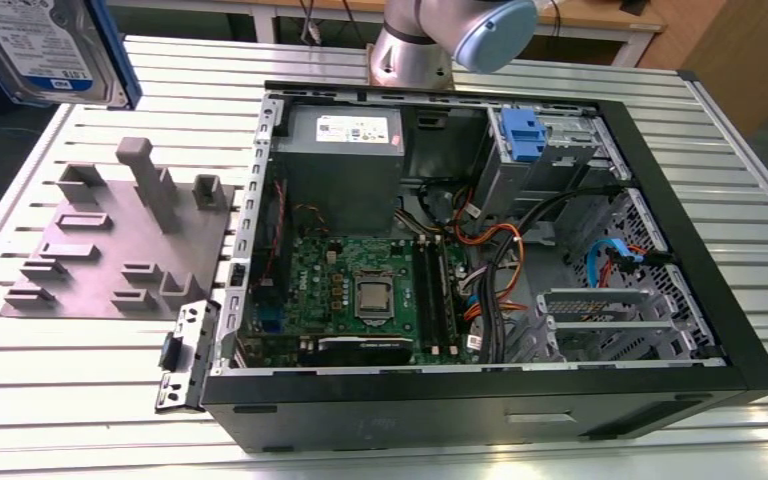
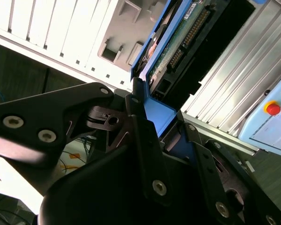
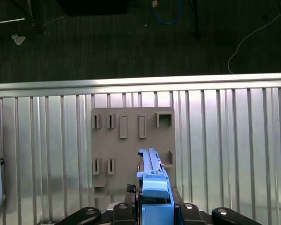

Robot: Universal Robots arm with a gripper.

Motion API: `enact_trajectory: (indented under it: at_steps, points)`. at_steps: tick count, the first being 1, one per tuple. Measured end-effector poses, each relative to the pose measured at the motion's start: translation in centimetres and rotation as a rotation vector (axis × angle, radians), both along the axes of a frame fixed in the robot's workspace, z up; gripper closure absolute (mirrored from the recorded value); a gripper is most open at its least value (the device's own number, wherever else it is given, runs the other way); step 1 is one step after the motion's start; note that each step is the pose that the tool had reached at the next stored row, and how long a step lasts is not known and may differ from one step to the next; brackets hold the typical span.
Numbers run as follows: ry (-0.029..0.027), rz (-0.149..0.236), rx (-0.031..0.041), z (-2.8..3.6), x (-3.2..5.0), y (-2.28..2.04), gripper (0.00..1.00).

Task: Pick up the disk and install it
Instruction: 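Pick up the disk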

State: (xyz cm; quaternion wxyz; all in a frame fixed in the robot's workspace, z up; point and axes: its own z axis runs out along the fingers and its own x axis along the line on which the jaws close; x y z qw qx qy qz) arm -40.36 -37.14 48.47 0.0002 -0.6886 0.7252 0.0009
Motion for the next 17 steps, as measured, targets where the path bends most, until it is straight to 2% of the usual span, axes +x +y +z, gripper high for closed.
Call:
enact_trajectory:
  at_steps: [8,17]
  points:
    - [0.0001,0.0,-0.0001,0.01,0.09,-0.42,0.64]
    - [0.0001,0.0,0.0,0.0,0.32,-0.47,0.64]
